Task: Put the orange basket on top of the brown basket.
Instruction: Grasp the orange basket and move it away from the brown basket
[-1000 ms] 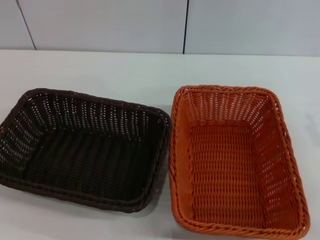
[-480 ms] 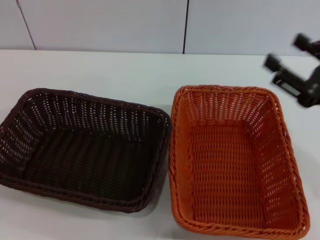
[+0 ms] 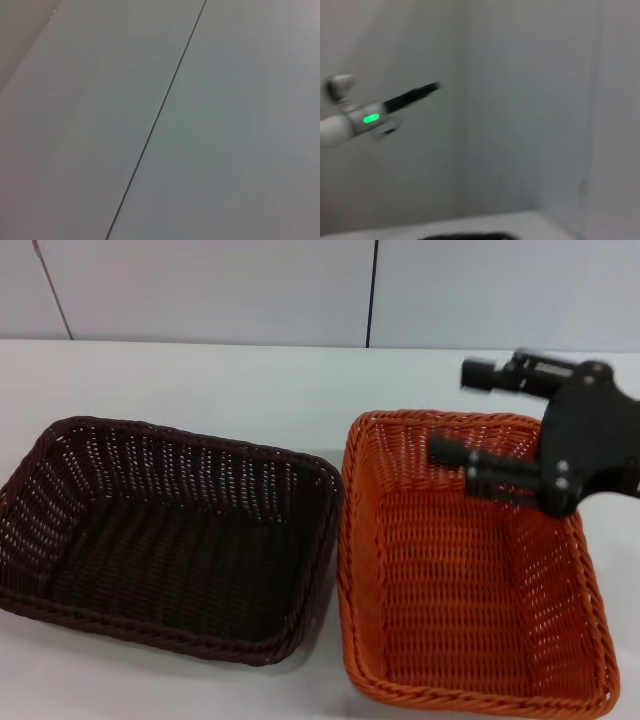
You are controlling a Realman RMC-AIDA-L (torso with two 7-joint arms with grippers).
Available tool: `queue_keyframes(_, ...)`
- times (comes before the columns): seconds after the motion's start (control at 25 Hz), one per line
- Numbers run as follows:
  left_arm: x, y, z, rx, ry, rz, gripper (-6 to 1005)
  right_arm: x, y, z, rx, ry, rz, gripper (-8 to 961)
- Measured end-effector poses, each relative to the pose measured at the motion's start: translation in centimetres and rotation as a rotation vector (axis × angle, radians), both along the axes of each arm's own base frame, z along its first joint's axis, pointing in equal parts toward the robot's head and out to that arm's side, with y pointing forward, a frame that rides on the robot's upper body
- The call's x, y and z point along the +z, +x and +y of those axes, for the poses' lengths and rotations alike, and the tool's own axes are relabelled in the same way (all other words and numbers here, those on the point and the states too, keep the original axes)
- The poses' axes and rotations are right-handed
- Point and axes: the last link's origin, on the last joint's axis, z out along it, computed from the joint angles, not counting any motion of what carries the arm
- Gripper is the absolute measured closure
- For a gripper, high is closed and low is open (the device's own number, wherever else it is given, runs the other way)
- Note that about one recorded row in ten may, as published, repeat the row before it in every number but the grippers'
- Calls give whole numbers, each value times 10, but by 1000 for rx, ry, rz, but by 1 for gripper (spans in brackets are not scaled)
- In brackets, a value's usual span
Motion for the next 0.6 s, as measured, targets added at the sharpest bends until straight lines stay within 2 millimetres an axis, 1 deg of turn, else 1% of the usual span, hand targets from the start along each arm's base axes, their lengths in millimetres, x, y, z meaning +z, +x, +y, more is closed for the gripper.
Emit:
queue_keyframes(0.04, 0, 0, 0, 0, 0, 0, 172, 0, 0, 0, 0, 0, 0, 238)
queue_keyframes(0.08, 0, 0, 1, -2, 4, -6, 172, 1, -2, 0, 18, -83, -58, 238)
queue_keyframes(0.12, 0, 1, 1, -3, 5, -7, 172, 1, -2, 0, 18, -83, -58, 238)
queue_keyframes(0.2, -1, 2, 3, -9, 11, -14, 172, 2, -3, -4, 37, -187, -135, 238)
queue_keyframes(0.24, -1, 2, 3, -9, 11, -14, 172, 2, -3, -4, 37, -187, -135, 238)
queue_keyframes(0.28, -1, 3, 3, -12, 16, -16, 172, 5, -3, -9, 53, -238, -168, 238)
queue_keyframes(0.36, 0, 3, 3, -13, 20, -16, 172, 8, -4, -12, 65, -262, -184, 238)
queue_keyframes(0.4, 0, 4, 4, -14, 28, -14, 172, 14, -4, -17, 70, -302, -220, 238)
queue_keyframes(0.52, 0, 5, 4, -16, 41, -14, 172, 18, -3, -19, 53, -306, -270, 238)
queue_keyframes(0.6, 0, 5, 5, -17, 46, -15, 172, 21, 2, -22, 22, -283, -349, 238)
